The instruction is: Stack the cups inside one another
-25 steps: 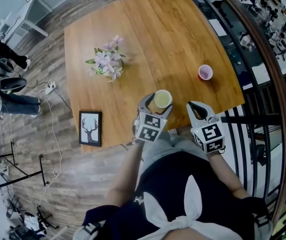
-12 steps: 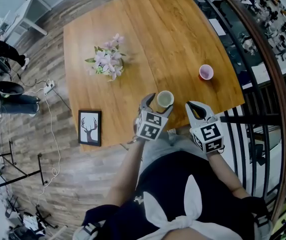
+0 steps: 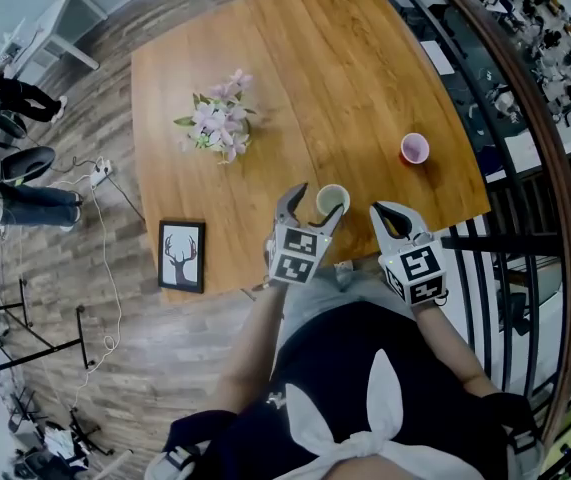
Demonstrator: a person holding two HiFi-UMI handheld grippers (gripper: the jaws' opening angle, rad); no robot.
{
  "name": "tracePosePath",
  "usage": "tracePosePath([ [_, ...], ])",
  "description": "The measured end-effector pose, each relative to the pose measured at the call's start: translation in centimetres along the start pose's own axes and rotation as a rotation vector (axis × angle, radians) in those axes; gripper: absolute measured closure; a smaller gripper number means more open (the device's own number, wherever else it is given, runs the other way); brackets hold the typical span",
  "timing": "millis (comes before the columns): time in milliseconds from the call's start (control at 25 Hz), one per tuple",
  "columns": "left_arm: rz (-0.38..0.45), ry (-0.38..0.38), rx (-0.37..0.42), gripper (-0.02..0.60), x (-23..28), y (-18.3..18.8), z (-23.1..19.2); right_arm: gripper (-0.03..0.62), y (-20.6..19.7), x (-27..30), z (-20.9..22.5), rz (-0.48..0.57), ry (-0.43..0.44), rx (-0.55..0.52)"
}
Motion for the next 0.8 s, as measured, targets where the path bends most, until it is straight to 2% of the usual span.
tracePosePath([
  [80, 0.028, 0.020, -0.004, 0.255, -0.9, 0.7, -0.4, 0.595, 0.1, 0.1, 0.1, 0.004, -0.001, 0.001],
  [120, 0.044, 0.039, -0.008, 0.301, -1.3, 1.0, -0.6, 0.595, 0.2, 0.1, 0.1, 0.006, -0.001, 0.002],
  [160, 0.063, 0.064, -0.013, 0.372, -1.8, 1.2, -0.8, 0.595, 0.2, 0.1, 0.2, 0.007, -0.001, 0.003],
  [240, 0.093, 0.102, -0.021, 0.557, -2.7, 1.5, -1.3, 0.595, 0.3, 0.2, 0.3, 0.010, 0.000, 0.003],
  [800, 0.080, 0.116, -0.064, 0.565, -4.2, 0.5, -2.0, 0.595, 0.5, 0.2, 0.6, 0.037, -0.007, 0.009],
])
Point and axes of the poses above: the fingertips, and each gripper's own axes: x forward along the fingers, z to its right, y out of its top, the point moved 7 cm from there along -x, backward along the fingers, and after that the axes turned 11 degrees about -y, right-handed, at the moved point
